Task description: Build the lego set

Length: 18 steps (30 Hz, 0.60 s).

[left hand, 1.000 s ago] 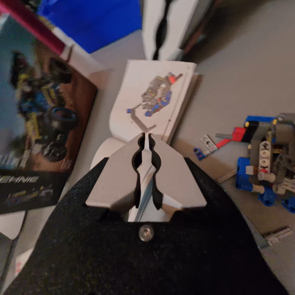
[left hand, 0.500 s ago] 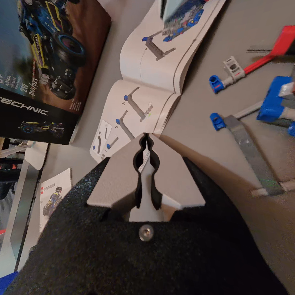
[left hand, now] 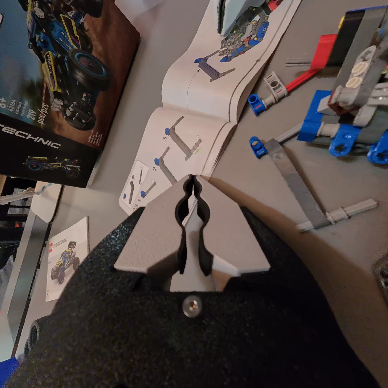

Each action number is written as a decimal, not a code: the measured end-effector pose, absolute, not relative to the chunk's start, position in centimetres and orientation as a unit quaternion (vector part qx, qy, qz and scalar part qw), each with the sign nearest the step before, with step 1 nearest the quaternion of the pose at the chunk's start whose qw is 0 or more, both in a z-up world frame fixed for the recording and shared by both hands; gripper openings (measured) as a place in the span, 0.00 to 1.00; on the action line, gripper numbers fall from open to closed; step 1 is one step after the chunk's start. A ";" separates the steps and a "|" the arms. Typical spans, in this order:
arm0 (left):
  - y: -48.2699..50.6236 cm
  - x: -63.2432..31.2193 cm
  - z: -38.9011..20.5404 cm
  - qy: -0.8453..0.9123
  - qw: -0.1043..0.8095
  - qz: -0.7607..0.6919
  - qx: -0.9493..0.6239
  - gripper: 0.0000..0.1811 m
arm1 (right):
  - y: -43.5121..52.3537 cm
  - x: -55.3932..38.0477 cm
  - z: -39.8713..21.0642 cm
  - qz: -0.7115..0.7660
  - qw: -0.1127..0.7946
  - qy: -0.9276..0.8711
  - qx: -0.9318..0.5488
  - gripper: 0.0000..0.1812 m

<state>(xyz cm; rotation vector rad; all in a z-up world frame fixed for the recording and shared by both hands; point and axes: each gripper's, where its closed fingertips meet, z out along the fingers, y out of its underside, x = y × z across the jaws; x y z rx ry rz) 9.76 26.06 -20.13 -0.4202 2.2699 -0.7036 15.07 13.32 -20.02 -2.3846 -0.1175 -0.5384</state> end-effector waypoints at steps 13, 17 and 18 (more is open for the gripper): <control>25.9 9.6 -19.9 0.873 0.345 -0.301 -0.166 0.00 | 11.7 16.6 -20.0 -0.191 0.347 0.026 -0.918 0.00; 25.9 9.6 -19.9 0.874 0.344 -0.301 -0.166 0.00 | 11.3 17.2 -19.9 -0.202 0.349 0.033 -0.915 0.00; 25.9 9.6 -19.9 0.874 0.344 -0.301 -0.166 0.00 | 11.2 17.4 -19.9 -0.205 0.350 0.036 -0.913 0.00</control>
